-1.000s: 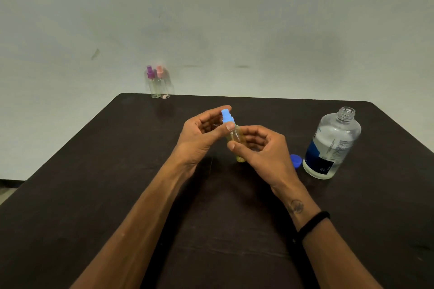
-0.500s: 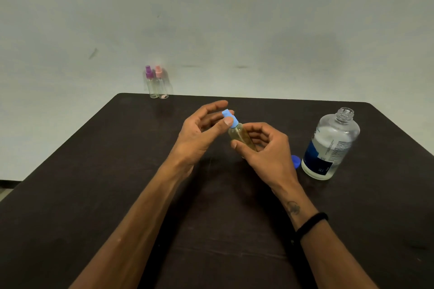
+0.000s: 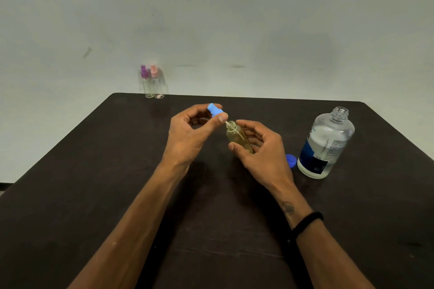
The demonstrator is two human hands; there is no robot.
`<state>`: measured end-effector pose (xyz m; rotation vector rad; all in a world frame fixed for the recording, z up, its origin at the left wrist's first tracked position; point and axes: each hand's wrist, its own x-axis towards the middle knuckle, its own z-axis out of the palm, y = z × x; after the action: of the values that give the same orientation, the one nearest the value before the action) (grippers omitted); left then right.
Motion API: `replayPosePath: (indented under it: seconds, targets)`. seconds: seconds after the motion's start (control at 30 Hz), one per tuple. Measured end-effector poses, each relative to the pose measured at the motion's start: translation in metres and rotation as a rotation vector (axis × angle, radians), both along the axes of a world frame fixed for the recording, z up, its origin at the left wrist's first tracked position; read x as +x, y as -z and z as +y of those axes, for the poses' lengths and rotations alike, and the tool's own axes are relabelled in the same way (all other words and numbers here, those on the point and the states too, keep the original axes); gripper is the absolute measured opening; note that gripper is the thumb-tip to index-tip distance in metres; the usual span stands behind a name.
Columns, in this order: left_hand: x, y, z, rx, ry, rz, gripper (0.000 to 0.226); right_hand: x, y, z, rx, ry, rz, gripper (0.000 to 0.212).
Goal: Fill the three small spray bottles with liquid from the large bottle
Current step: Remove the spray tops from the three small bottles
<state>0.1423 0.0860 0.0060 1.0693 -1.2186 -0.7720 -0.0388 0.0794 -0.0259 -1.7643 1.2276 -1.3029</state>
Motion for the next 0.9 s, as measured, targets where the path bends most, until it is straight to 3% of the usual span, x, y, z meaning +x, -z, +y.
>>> replayPosePath:
  seconds: [0.27, 0.4, 0.5, 0.6, 0.77, 0.9]
  targets:
    - [0.010, 0.001, -0.003, 0.129, -0.056, 0.338, 0.037, -0.001, -0.001, 0.001, 0.025, 0.105, -0.060, 0.043]
    - [0.013, 0.005, -0.007, 0.202, -0.093, 0.420, 0.019, -0.003, -0.002, 0.001, 0.046, 0.154, -0.071, 0.042]
    - [0.013, 0.008, -0.008, 0.258, -0.140, 0.434, 0.023, -0.004, -0.004, 0.001, 0.051, 0.184, -0.081, 0.042]
    - [0.012, 0.014, -0.008, 0.266, -0.211, 0.274, 0.034, -0.004, -0.004, 0.000, 0.067, 0.217, -0.080, 0.045]
    - [0.001, 0.024, -0.003, 0.213, -0.373, -0.365, 0.034, -0.004, -0.001, -0.004, 0.100, 0.221, -0.025, 0.049]
    - [-0.017, 0.034, 0.003, 0.098, -0.438, -0.745, 0.031, -0.009, -0.005, -0.005, 0.107, 0.199, 0.038, 0.053]
